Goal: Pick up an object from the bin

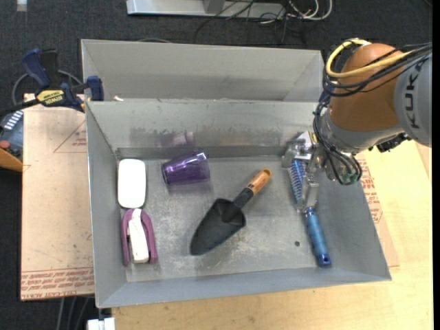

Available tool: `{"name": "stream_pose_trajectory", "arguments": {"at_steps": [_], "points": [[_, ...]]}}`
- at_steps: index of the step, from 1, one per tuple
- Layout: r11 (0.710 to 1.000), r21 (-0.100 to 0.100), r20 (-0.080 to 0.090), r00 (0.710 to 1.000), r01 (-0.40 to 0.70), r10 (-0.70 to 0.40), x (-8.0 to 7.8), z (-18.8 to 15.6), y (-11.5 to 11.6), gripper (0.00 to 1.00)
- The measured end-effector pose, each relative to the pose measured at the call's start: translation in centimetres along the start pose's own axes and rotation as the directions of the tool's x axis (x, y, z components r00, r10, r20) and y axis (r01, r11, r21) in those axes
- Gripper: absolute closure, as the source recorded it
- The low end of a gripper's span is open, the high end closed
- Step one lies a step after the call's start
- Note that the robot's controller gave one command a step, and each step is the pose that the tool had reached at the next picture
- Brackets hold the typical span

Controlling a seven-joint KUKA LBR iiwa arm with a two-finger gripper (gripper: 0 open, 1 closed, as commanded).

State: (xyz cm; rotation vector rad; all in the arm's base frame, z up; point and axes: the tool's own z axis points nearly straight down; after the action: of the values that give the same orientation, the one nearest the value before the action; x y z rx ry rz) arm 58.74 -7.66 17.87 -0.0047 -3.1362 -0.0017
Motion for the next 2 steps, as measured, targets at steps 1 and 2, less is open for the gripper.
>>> {"name": "stream_pose_trajectory", "arguments": {"at_steps": [1,2], "points": [[1.000,0.000,0.002,1.000,0.001,-0.001,0.01,-0.26,0.02,0.00],[0.999,0.000,0.002,0.999,0.040,-0.040,0.11,-0.35,0.79,0.00]]}}
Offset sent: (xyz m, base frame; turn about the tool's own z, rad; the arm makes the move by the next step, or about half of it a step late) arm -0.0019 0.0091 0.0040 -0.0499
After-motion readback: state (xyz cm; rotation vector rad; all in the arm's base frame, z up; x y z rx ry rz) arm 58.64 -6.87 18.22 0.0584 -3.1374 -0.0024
